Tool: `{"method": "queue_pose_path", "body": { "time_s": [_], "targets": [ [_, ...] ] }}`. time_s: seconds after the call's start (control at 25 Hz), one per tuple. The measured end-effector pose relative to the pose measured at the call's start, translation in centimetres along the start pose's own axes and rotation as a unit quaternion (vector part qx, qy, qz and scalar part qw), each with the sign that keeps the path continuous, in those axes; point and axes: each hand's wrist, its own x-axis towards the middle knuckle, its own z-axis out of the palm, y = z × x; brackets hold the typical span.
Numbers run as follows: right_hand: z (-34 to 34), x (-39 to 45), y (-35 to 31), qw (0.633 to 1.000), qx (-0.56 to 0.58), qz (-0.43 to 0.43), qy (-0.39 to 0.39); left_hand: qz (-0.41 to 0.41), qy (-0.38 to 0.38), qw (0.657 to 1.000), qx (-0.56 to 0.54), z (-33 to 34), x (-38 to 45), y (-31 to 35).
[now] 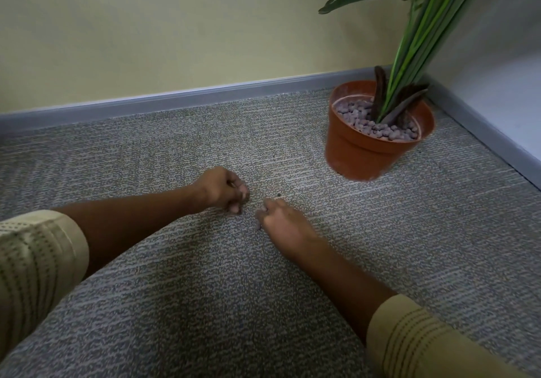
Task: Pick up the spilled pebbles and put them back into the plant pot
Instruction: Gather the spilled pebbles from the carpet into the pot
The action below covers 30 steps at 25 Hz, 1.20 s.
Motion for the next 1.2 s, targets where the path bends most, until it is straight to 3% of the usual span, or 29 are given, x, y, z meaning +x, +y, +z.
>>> {"method": "queue_pose_path", "body": {
  "time_s": [0.2, 0.36, 0.48, 0.6, 0.68, 0.84, 0.96, 1.04, 1.12, 1.2],
  "targets": [
    [-0.4, 0.1, 1.3, 0.993, 0.073, 0.078, 0.050, 0.069, 0.010, 0.995, -0.076, -1.4, 1.3, 8.1],
    [-0.1, 0.4, 2.9, 0.971, 0.182, 0.156, 0.003, 0.129, 0.019, 0.978, -0.162, -1.1, 2.7, 16.5],
    [0.3, -0.1, 4.0, 0.956, 0.208, 0.204, -0.020, 0.159, 0.032, 0.975, -0.153, 0.6, 4.1, 20.9],
    [0.6, -1.4, 4.7, 0.946, 0.225, 0.234, -0.022, 0.139, 0.045, 0.979, -0.145, 2.3, 5.4, 22.9],
    [0.2, -2.0, 5.1, 0.928, 0.279, 0.245, -0.022, 0.116, 0.015, 0.979, -0.167, 3.0, 5.9, 23.1],
    [-1.9, -2.6, 5.9, 0.870, 0.395, 0.294, -0.035, 0.134, 0.011, 0.970, -0.204, 3.1, 5.8, 22.1],
    [-6.3, -2.6, 6.9, 0.800, 0.516, 0.306, 0.015, 0.165, 0.085, 0.962, -0.200, 2.4, 5.2, 19.3],
    [-9.8, -2.1, 8.1, 0.794, 0.525, 0.293, 0.089, 0.177, 0.112, 0.967, -0.142, 2.2, 4.3, 16.1],
    [-12.8, -1.5, 9.4, 0.787, 0.519, 0.276, 0.189, 0.186, 0.081, 0.979, -0.024, 2.2, 3.1, 12.0],
    [-14.8, -0.7, 10.7, 0.799, 0.467, 0.267, 0.270, 0.193, 0.000, 0.975, 0.113, 2.3, 2.0, 7.8]
  ]
}}
